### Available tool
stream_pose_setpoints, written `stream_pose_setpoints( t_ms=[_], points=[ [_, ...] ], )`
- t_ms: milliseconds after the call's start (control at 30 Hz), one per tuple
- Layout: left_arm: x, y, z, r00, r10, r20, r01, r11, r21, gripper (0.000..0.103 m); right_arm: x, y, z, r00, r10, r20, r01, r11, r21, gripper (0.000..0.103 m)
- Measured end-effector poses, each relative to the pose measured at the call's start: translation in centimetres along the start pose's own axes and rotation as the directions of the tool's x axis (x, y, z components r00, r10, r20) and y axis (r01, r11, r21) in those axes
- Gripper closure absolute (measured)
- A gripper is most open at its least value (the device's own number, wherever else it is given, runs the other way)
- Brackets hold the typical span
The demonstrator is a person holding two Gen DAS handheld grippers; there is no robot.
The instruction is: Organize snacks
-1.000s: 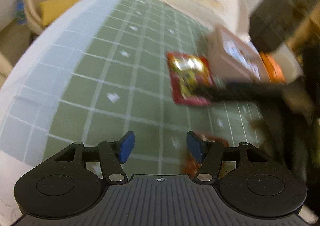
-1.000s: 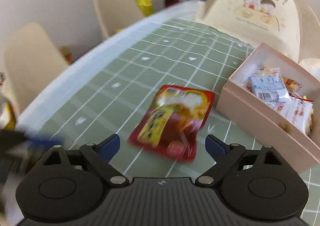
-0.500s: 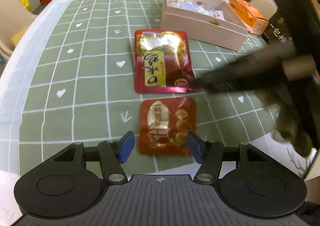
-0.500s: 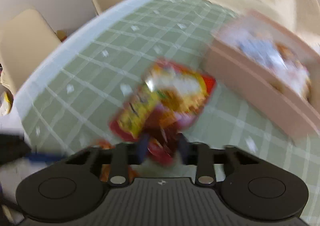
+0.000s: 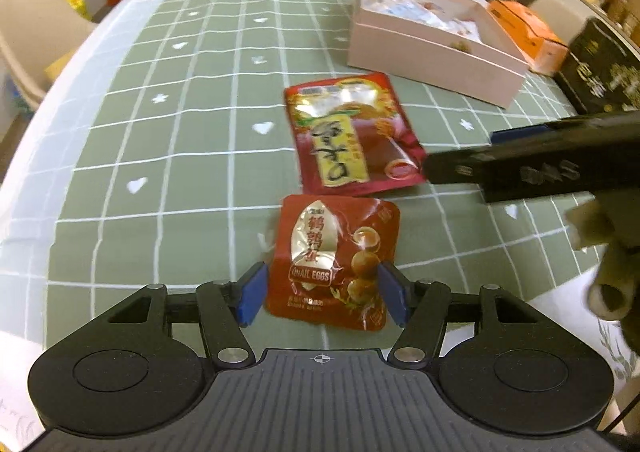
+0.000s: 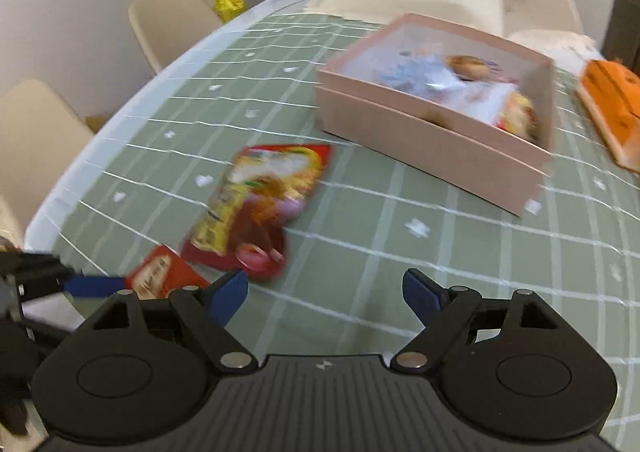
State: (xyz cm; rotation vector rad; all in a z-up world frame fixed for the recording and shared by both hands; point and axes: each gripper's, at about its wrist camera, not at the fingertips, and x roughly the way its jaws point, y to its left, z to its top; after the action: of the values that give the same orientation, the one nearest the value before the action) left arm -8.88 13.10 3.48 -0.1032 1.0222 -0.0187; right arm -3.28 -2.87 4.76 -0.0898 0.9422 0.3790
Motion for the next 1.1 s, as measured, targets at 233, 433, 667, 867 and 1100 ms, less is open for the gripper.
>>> stream_pose_setpoints(
  t_ms=[233, 433, 667, 867, 1100],
  points=[
    [-0.3, 0.5, 0.0, 0.999, 0.05, 0.011, -0.049, 0.996, -0.073, 0.038, 7.0, 3.9, 4.6, 0.995, -0.007, -0.102, 0.007, 1.0, 0.0, 0.008],
    [-0.3, 0.6, 0.0, 0.999, 0.044, 0.011, -0.043, 0.996, -0.08, 0.037, 7.6, 5.5, 4.4, 0.995, -0.059, -0.076, 0.049, 0.991, -0.126, 0.019],
    [0.1, 0.1, 0.4, 1.0, 0.021, 0.0, -0.021, 0.998, -0.058, 0.037, 3.4, 1.4, 1.1, 0.995, -0.045, -0.087, 0.04, 0.998, -0.052, 0.033],
    [0.9, -0.3, 0.8, 0.997, -0.073, 0.0, 0.073, 0.997, -0.026, 0.037, -0.2, -2.5, -2.9, 0.989, -0.128, -0.076, 0.13, 0.991, 0.022, 0.031],
    [1.9, -1.7, 1.9, 0.993, -0.115, -0.027, 0.117, 0.991, 0.071, 0.032, -1.7, -4.8, -7.2, 0.99, -0.137, -0.028, 0.139, 0.985, 0.104, 0.003]
  ],
)
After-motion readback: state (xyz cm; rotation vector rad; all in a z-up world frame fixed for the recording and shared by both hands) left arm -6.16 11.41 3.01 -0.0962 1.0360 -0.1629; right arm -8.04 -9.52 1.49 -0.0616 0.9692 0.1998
